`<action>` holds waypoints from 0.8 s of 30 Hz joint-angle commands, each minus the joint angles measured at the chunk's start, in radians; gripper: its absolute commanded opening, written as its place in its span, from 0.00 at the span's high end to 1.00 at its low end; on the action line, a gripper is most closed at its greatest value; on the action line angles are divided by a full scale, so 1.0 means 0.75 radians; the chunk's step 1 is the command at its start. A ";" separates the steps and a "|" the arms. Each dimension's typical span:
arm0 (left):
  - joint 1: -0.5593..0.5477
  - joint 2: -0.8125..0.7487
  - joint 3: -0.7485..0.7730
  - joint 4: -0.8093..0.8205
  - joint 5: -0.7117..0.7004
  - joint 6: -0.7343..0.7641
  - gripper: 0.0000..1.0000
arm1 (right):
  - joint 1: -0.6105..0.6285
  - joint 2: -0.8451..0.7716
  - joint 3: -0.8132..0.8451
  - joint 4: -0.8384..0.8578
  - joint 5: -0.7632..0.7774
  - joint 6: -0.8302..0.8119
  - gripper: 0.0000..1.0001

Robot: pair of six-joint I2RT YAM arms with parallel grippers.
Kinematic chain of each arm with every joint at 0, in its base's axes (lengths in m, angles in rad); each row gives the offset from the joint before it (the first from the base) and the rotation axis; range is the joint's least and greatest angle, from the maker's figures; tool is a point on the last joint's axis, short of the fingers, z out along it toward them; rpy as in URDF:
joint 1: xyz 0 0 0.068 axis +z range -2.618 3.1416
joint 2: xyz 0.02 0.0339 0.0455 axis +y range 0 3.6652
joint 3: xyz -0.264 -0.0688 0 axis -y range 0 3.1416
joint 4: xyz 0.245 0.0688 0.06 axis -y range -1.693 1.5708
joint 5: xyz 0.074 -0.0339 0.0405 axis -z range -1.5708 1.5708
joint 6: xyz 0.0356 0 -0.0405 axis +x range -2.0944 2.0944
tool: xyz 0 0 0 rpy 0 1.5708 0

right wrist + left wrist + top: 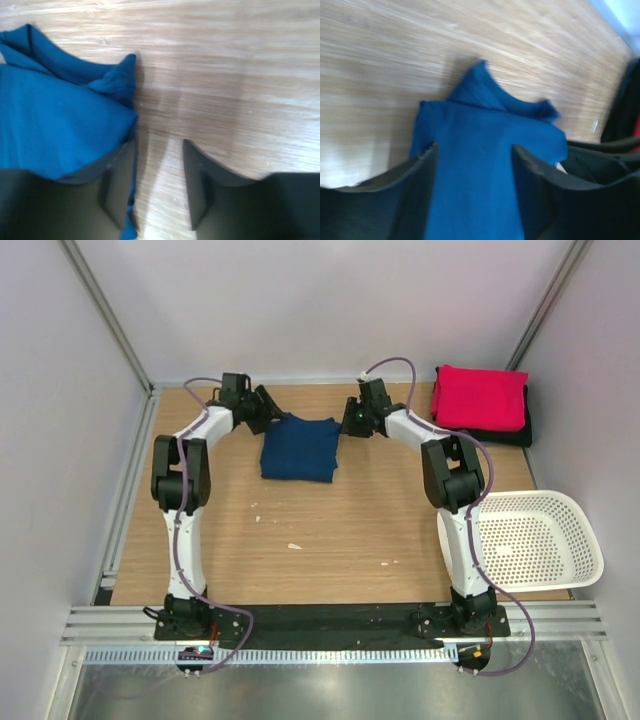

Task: Fold and stack the t-shirts
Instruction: Fold the tshirt, then neatly place the folded tshirt to the corner

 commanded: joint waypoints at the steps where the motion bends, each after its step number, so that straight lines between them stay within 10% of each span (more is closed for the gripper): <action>1: 0.006 -0.260 0.072 -0.060 0.007 0.105 0.36 | 0.007 -0.164 0.165 -0.122 0.047 -0.076 0.47; 5: -0.008 -0.430 0.000 -0.223 -0.107 0.192 0.30 | 0.007 -0.248 0.188 -0.225 0.025 -0.102 0.04; 9: -0.014 -0.604 -0.183 -0.242 -0.156 0.189 0.29 | 0.012 -0.326 0.098 -0.209 -0.073 -0.043 0.00; 14: -0.057 -0.639 -0.354 -0.113 -0.111 0.115 0.37 | 0.065 -0.314 0.016 -0.058 -0.163 0.082 0.25; 17: -0.071 -0.596 -0.421 -0.058 -0.089 0.054 0.51 | 0.093 -0.275 0.000 -0.006 -0.174 0.149 0.51; 24: -0.069 -0.435 -0.456 0.075 -0.097 -0.053 0.93 | 0.118 -0.158 -0.033 0.047 -0.135 0.158 0.77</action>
